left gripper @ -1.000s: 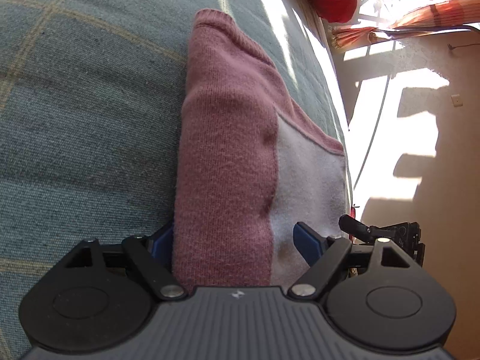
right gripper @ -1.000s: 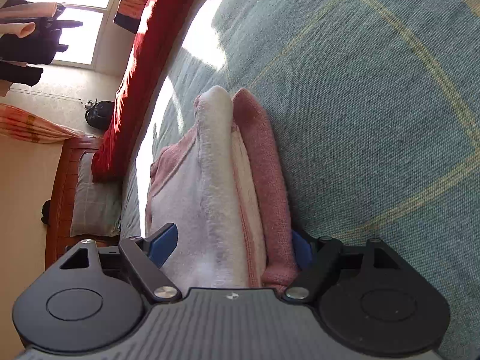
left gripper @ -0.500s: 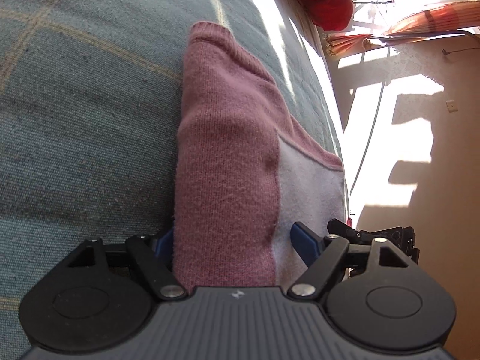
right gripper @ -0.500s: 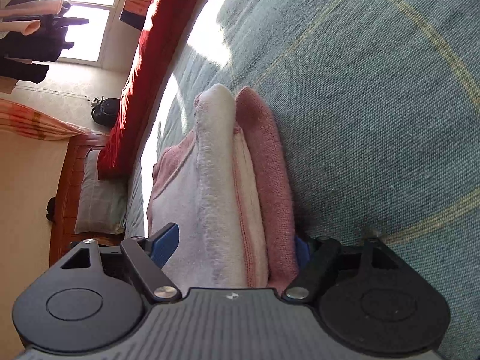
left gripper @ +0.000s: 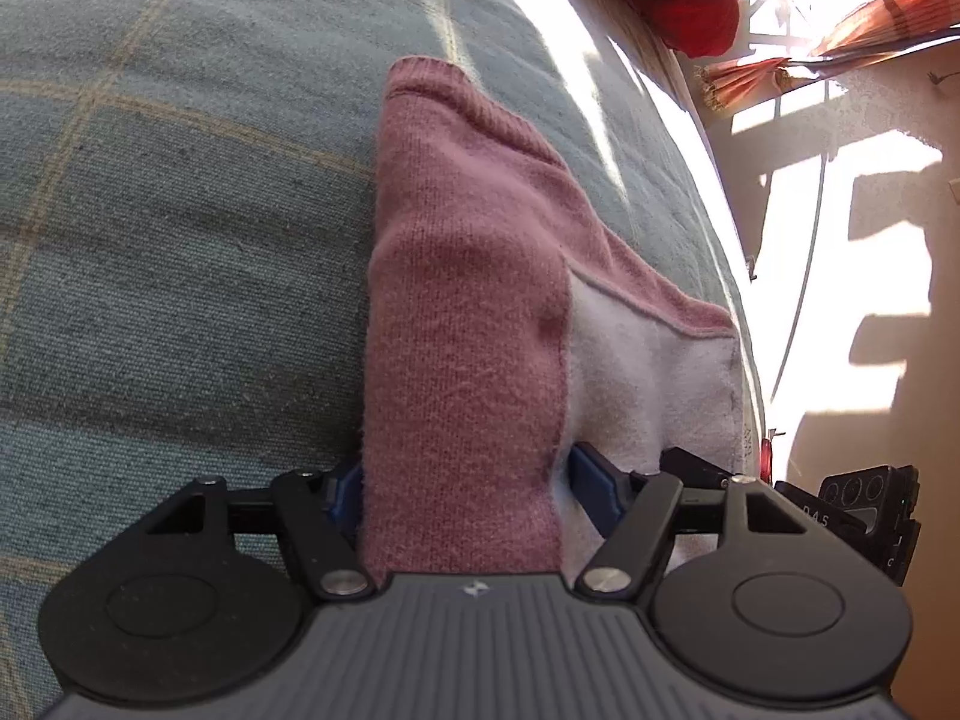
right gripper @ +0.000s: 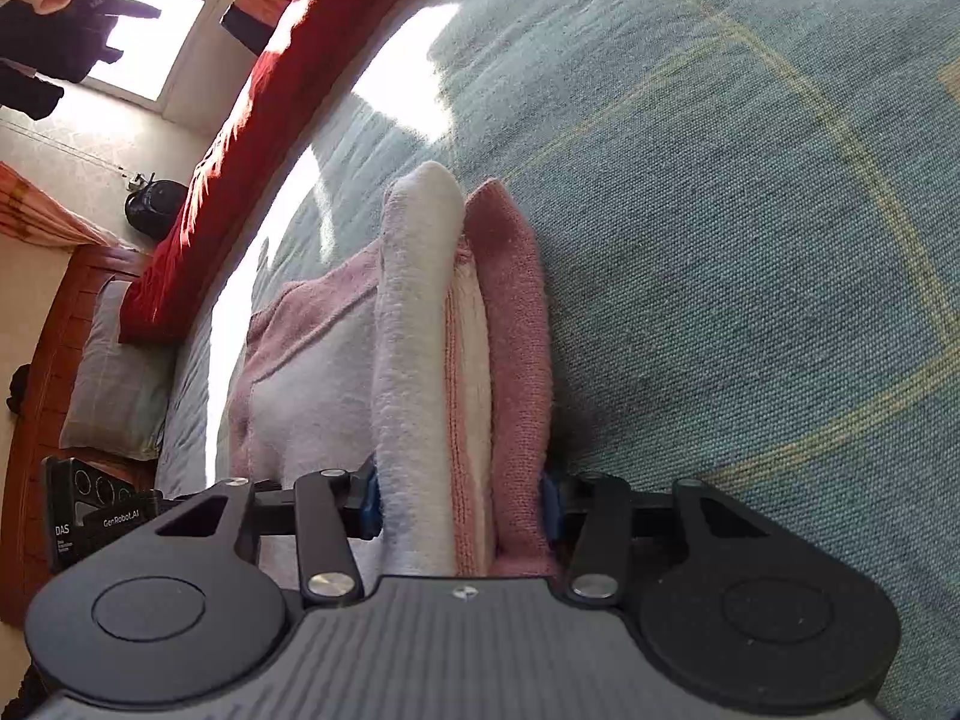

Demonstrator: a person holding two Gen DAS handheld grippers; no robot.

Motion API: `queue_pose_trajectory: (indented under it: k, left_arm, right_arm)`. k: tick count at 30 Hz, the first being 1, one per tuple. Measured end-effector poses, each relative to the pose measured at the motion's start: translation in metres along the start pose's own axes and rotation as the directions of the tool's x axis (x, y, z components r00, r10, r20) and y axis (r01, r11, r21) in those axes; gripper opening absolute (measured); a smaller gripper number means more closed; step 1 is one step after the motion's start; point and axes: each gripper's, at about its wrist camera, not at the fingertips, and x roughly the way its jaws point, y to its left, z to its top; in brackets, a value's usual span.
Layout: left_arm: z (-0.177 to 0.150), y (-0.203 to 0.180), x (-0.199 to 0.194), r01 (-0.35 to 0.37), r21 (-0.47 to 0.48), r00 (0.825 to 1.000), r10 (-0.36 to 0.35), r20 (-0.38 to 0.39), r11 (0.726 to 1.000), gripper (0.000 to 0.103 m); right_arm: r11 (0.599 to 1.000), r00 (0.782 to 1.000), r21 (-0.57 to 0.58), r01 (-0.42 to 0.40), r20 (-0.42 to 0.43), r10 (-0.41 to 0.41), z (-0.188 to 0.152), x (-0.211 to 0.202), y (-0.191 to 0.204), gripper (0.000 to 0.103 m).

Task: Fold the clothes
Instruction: 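Lift the pink edge with the left gripper and fold it over the sweater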

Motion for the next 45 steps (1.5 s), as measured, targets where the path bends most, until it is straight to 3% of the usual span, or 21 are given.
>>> queue_pose_trajectory:
  k: [6, 12, 17, 24, 31, 45]
  left_arm:
    - [0.000, -0.021, -0.014, -0.067, 0.072, 0.998, 0.065, 0.025, 0.995, 0.060]
    - [-0.007, -0.025, -0.039, -0.054, 0.102, 0.997, 0.049, 0.056, 0.993, 0.048]
    - [-0.005, -0.032, -0.063, -0.064, 0.128, 0.993, 0.051, 0.107, 0.990, 0.047]
    - [-0.011, -0.011, -0.121, -0.081, 0.124, 0.980, 0.057, 0.191, 0.989, 0.047]
    - [-0.017, 0.038, -0.192, -0.119, 0.074, 0.953, 0.093, 0.288, 0.990, 0.047]
    - [-0.023, 0.196, -0.347, -0.201, -0.097, 0.875, 0.223, 0.430, 0.975, 0.047]
  right_arm:
    - [0.999, 0.999, -0.033, 0.013, 0.035, -0.012, -0.003, -0.013, 0.021, 0.043]
    - [0.997, 0.999, -0.079, 0.012, 0.054, -0.008, -0.005, -0.026, 0.047, 0.042]
    - [0.991, 0.999, -0.134, 0.005, 0.054, 0.002, -0.009, -0.034, 0.079, 0.042]
    - [0.980, 0.998, -0.199, -0.014, 0.055, 0.026, -0.020, -0.025, 0.141, 0.043]
    - [0.960, 0.998, -0.274, -0.055, 0.012, 0.061, -0.042, 0.010, 0.219, 0.043]
    - [0.919, 0.989, -0.369, -0.139, -0.096, 0.111, -0.112, 0.138, 0.399, 0.044]
